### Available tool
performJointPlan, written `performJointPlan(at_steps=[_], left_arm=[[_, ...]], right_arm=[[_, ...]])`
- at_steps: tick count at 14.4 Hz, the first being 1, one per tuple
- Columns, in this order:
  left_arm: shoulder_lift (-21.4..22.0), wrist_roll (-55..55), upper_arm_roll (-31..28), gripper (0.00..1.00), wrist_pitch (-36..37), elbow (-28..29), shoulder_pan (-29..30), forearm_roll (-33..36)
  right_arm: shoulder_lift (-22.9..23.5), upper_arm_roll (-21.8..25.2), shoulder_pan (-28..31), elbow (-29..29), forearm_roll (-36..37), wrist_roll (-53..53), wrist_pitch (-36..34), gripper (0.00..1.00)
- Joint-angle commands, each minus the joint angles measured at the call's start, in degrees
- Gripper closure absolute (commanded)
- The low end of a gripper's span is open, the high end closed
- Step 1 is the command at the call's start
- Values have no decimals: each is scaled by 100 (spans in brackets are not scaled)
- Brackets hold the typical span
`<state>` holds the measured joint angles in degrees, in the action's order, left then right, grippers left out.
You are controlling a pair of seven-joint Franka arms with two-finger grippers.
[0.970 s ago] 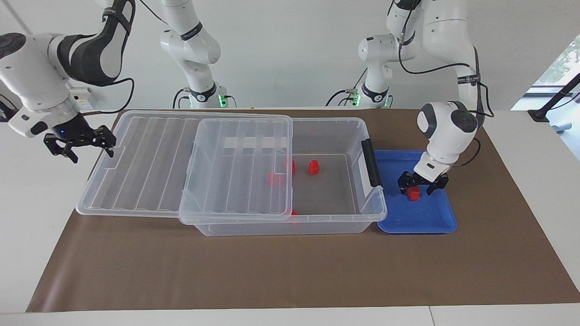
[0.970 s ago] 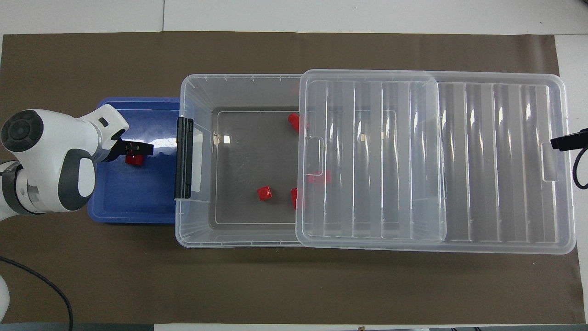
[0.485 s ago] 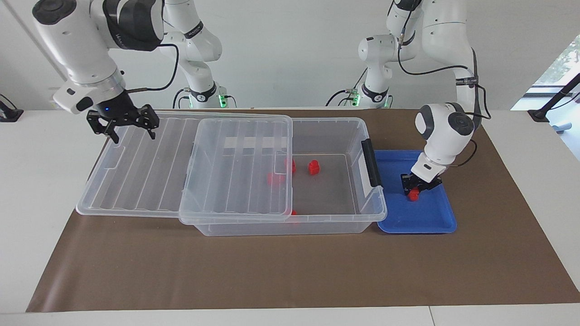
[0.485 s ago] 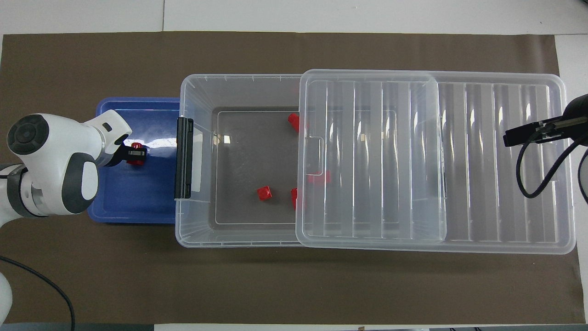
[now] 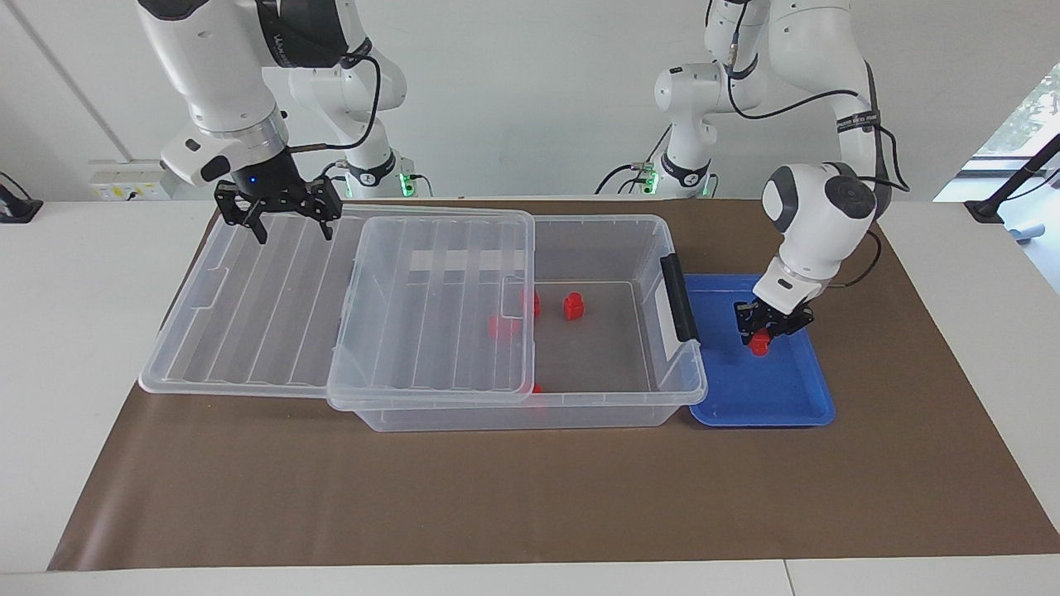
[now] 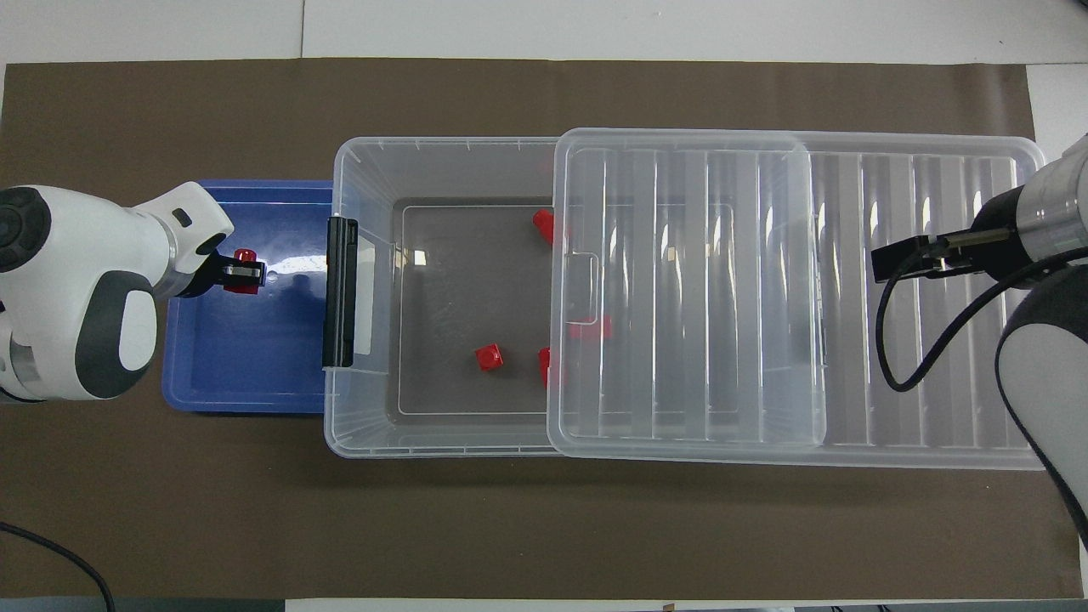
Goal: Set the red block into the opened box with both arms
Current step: 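Carry the red block over the open box and lower it inside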
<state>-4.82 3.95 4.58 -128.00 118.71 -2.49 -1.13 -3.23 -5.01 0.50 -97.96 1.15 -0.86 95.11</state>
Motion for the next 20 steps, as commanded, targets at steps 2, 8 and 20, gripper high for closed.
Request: performJointPlan(at_steps=[2,8,20], left_arm=[[69,-533,-28,100,1327,-1172,-348,86],[-10,-2238,-1,100,1735,-1895,-1428,104],[-1353,-3822,-10,100,-224,-1456,-2379,621]], right_arm=[[-46,-9,56,-39,-63,-45,-62,0],[-55,-9,65,-48,-63,-45,-54,0],[-90,44,267,-153,-63,305,17,0]])
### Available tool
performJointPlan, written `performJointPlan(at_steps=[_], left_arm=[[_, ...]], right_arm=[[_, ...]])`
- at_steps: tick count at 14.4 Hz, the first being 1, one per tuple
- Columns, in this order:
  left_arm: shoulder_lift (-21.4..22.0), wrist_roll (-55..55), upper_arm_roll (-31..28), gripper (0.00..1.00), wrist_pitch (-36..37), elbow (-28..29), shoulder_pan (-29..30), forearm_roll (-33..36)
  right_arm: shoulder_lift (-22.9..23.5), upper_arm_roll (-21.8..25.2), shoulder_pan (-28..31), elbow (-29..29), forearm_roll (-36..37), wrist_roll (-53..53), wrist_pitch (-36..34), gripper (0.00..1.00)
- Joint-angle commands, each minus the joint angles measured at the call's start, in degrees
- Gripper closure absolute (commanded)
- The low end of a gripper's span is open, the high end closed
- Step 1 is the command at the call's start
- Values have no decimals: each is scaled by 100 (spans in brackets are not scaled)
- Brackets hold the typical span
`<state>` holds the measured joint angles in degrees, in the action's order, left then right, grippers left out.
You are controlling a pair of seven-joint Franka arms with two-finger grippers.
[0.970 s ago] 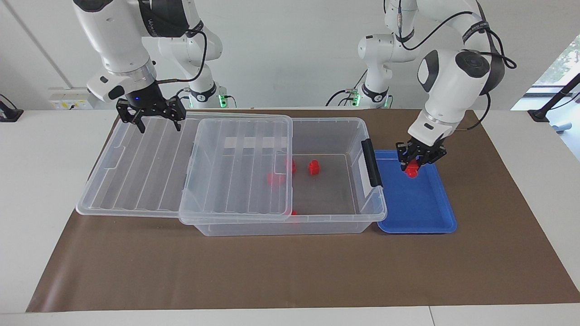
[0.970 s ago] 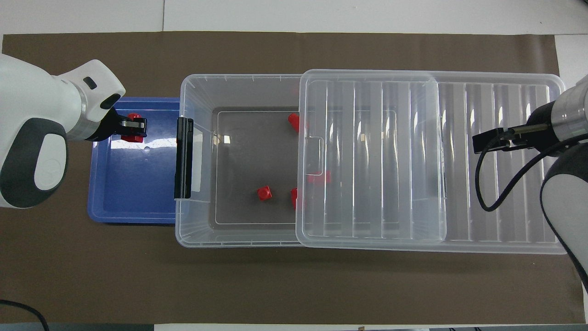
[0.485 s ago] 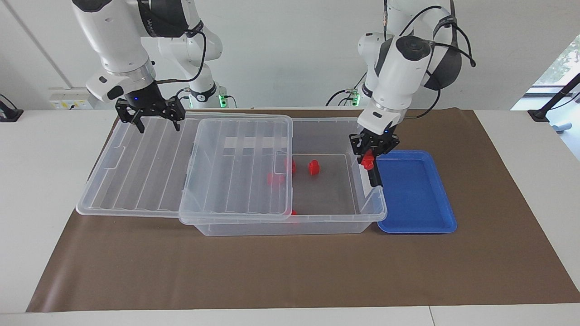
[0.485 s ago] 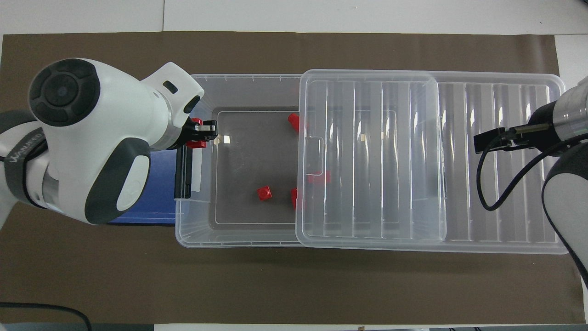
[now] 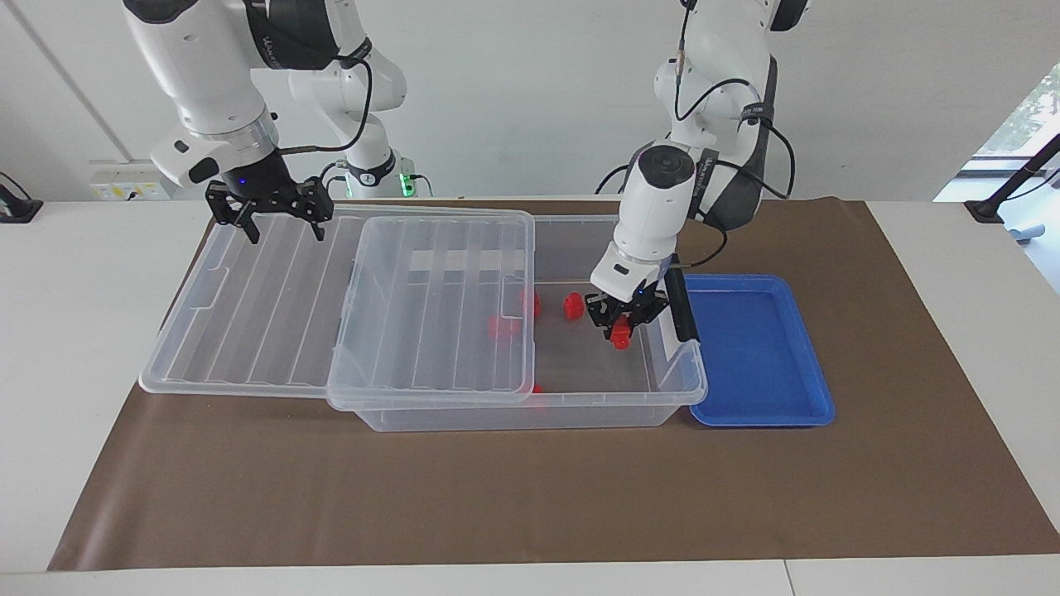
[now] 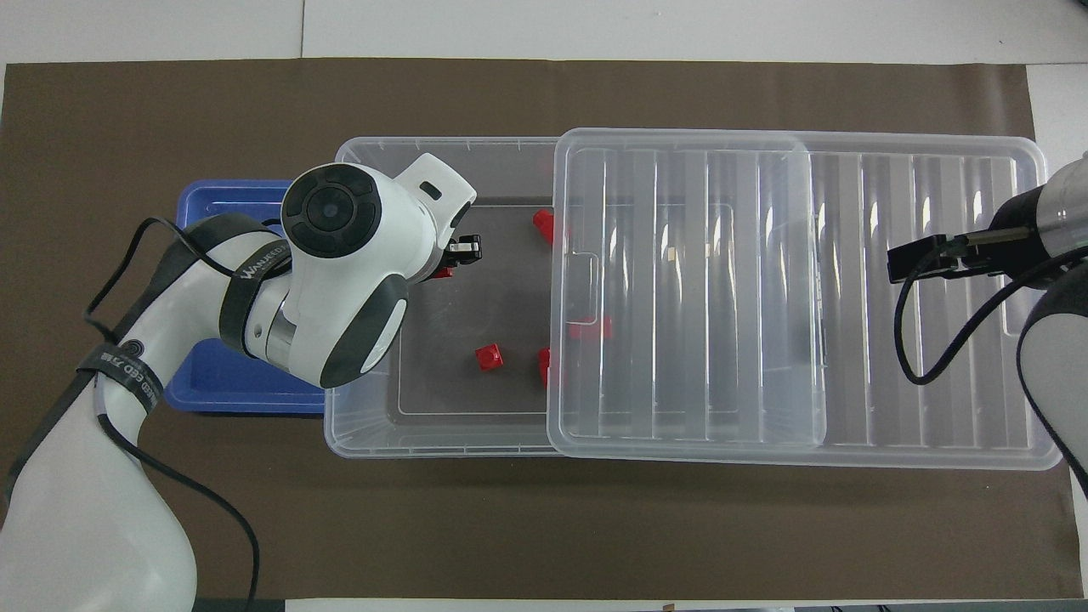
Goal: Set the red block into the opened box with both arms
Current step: 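Carry the red block over the open box and lower it inside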
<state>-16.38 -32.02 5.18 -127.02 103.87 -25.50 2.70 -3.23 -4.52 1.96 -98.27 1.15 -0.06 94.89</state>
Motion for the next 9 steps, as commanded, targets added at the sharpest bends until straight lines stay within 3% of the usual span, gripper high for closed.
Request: performJointPlan(at_steps=[1,6,7,9], left_arm=[[-355,-348,-70,100,-446,19,-121,336],[-848,-586,-88,100,-1183,72,-166,618],[-875,-604,-88,100,-1237,133,-183,618],[-884,-595,-88,100,-1229,142,-148,618]], right_arm=[[-90,4,138,-105,-63,243,3,0],[-81,13,444,-122,-63,400,134,0],[-73,13,559,-122,-63,653,248,10],[-72,22,918,-157,-63,1067,328,61]])
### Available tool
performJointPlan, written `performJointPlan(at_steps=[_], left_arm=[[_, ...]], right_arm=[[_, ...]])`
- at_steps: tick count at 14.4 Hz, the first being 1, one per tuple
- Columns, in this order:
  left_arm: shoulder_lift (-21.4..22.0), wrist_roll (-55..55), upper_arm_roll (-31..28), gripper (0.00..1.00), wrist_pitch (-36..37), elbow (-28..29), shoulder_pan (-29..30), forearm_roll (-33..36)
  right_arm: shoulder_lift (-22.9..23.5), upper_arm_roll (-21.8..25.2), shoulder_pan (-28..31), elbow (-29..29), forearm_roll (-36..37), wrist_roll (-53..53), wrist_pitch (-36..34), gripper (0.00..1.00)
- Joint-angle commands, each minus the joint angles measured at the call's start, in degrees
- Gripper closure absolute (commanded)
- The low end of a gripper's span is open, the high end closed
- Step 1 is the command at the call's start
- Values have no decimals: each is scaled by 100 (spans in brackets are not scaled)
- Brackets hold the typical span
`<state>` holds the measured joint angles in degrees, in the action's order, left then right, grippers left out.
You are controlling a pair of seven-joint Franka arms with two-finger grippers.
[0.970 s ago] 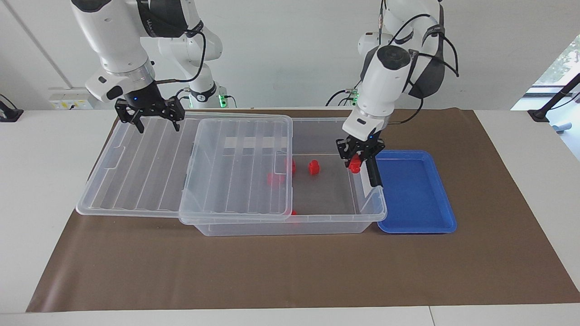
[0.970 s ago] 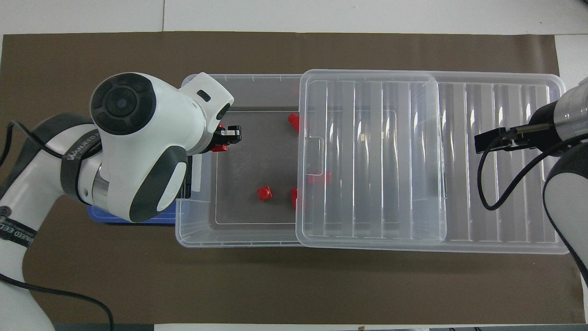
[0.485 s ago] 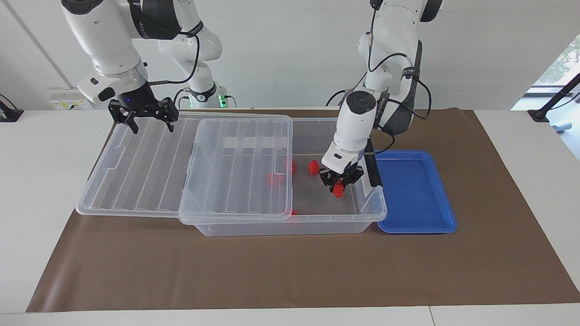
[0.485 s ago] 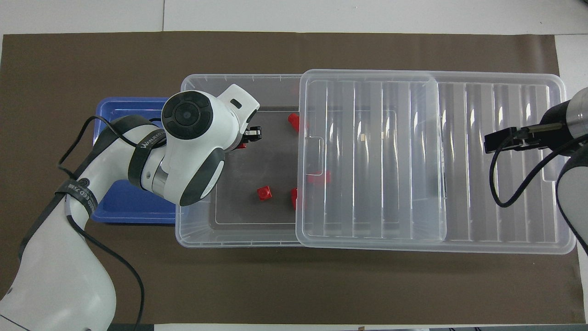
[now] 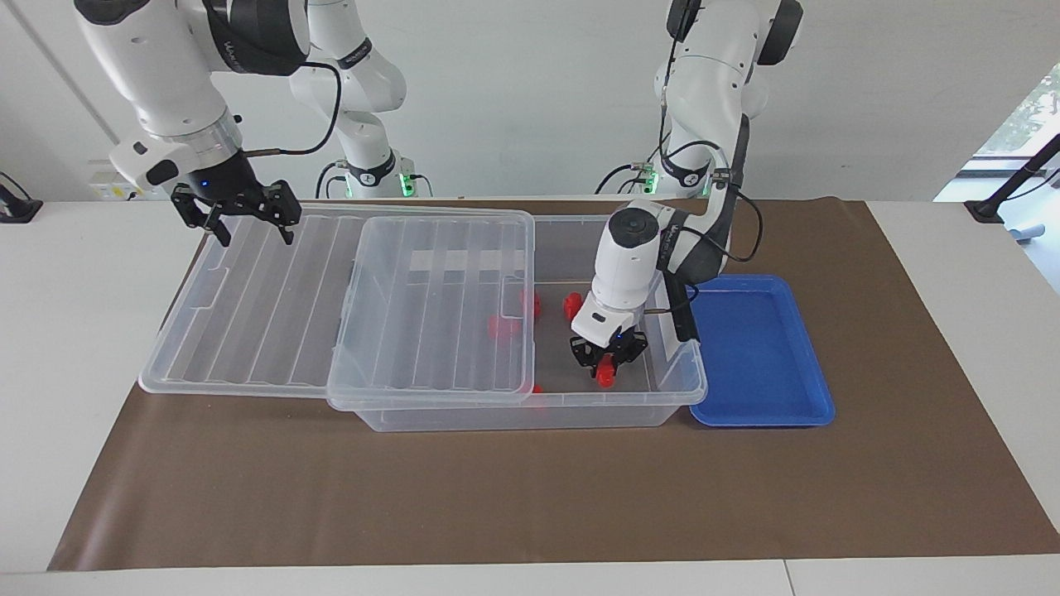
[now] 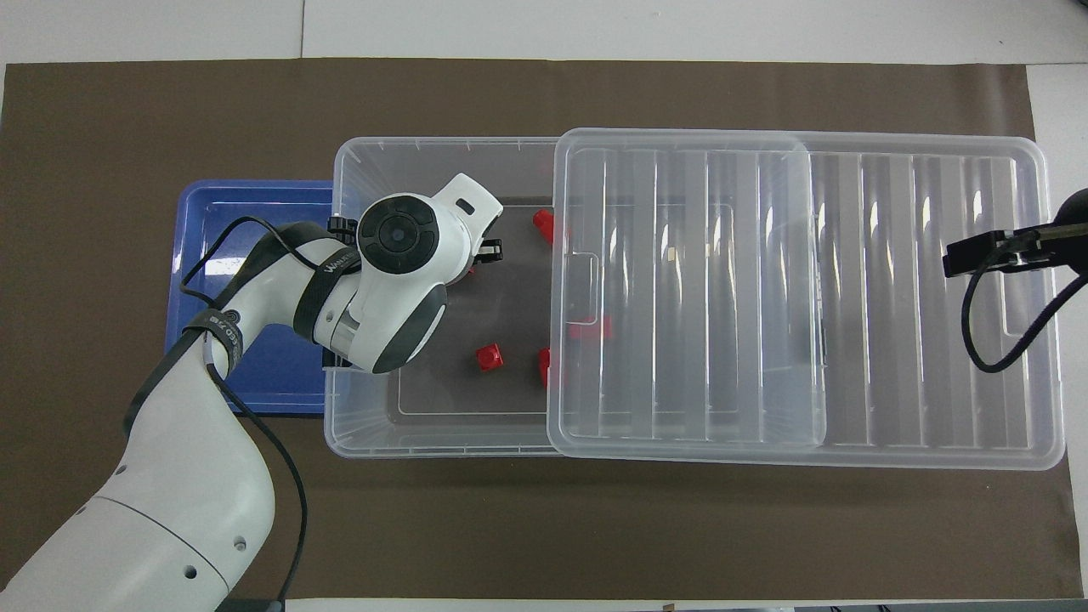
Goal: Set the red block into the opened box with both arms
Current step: 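Carry the red block over the open box and lower it inside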
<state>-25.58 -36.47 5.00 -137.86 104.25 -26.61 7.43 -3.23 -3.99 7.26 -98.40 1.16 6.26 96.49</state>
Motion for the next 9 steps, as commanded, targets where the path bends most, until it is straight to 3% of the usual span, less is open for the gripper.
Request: performJointPlan(at_steps=[1,2,5,9], left_arm=[[36,-123,-60,26,-188,113,-37,154],[62,-97,-69,0,-119,113,-46,145],[263,-97,-60,0,-13,113,-10,145],[939,-62,-51,0,873,113,-2,145]], right_arm=[[-81,-40,573,-258,-63,629,282,80],[-107,-40,688,-363,-63,988,396,100],[-108,-31,1048,-610,-63,2051,940,100],[506,-31,1760,-575,-63,2318,1355,100]])
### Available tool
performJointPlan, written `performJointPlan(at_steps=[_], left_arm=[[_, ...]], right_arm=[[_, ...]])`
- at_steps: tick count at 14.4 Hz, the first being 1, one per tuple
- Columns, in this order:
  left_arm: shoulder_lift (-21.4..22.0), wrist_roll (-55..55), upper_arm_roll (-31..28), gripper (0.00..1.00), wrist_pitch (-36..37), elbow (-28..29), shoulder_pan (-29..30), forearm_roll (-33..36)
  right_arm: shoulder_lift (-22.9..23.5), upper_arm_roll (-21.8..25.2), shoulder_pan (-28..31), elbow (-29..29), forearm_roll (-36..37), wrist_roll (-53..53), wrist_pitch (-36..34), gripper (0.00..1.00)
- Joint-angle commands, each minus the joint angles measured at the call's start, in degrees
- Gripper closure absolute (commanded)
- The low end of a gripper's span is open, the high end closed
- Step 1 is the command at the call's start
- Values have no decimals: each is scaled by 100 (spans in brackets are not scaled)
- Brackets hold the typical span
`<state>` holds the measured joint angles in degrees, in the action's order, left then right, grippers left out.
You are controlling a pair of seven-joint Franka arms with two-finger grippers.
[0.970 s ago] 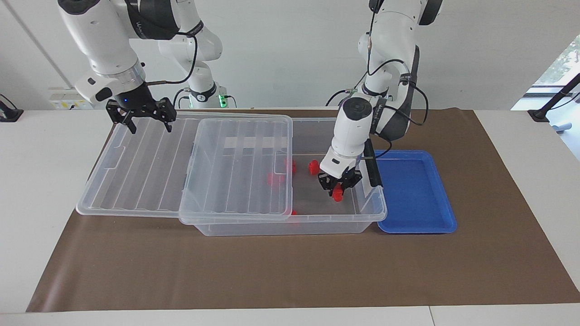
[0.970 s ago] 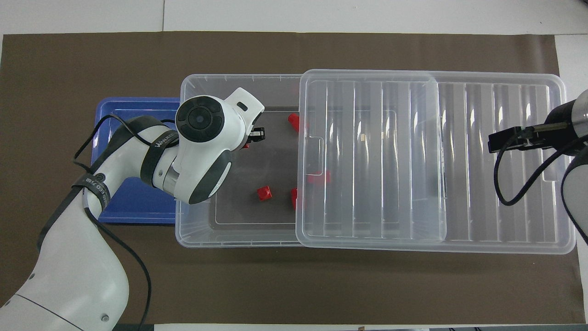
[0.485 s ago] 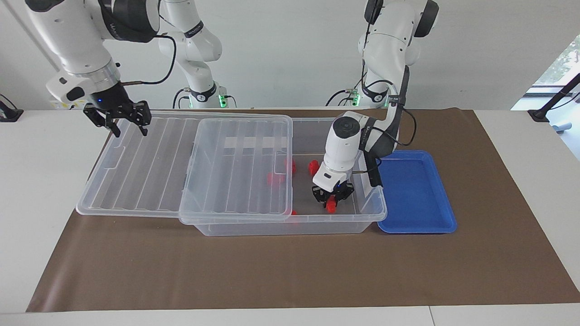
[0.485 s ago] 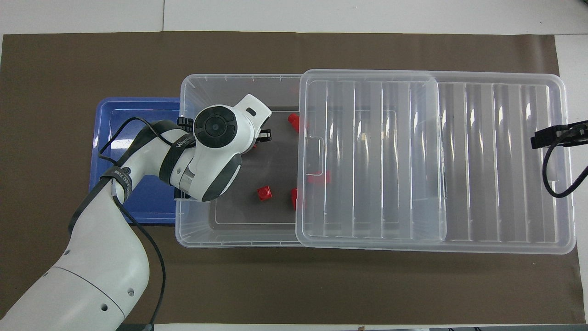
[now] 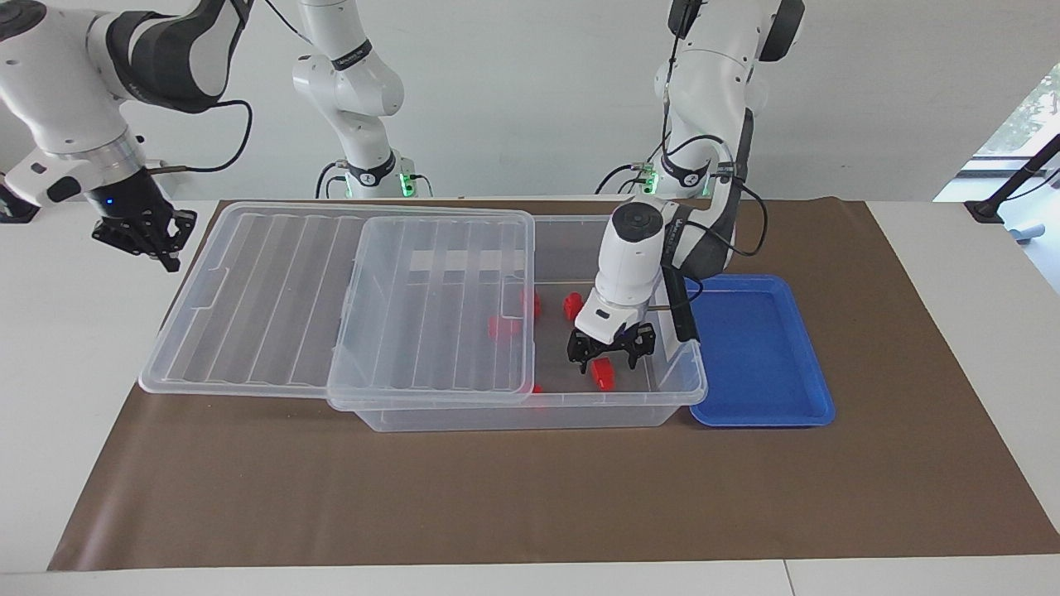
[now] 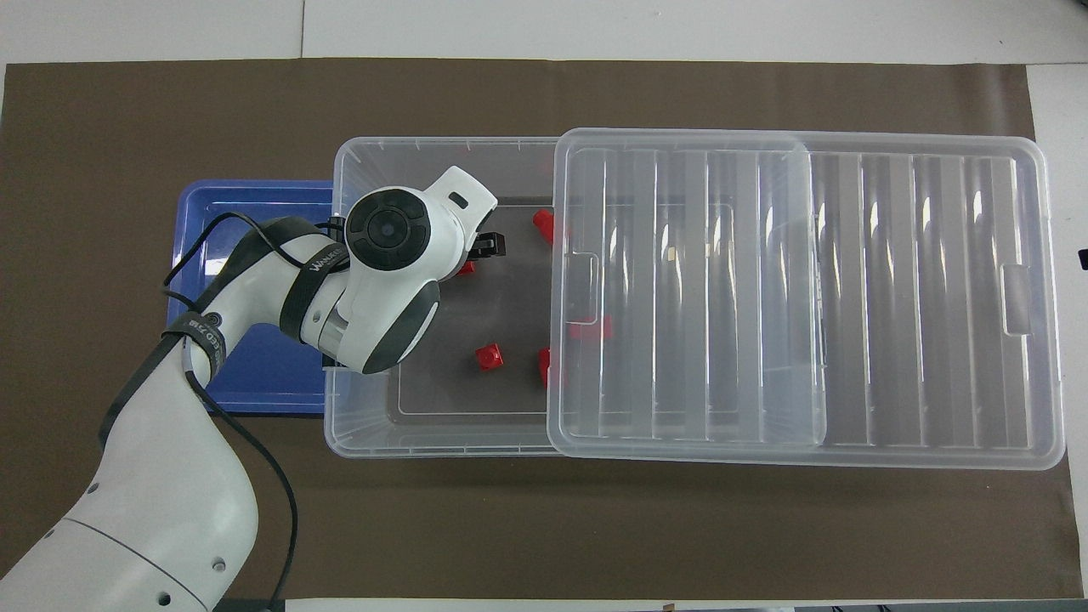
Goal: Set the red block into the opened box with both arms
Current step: 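Open the left gripper to drop the red block into the box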
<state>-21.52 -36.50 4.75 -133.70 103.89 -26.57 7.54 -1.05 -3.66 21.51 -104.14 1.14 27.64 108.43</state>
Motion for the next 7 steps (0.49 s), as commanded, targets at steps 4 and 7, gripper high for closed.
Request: performJointPlan(at_steps=[4,7], left_arm=[[1201,-24,-26,0,1213,123,124,73],[1519,316,-35,0,1407,131,397,-278]], right_arm=[[570,-56,520,-53,-62,154,389,100],[554,-74,477,-308,-88,-55,600,100]])
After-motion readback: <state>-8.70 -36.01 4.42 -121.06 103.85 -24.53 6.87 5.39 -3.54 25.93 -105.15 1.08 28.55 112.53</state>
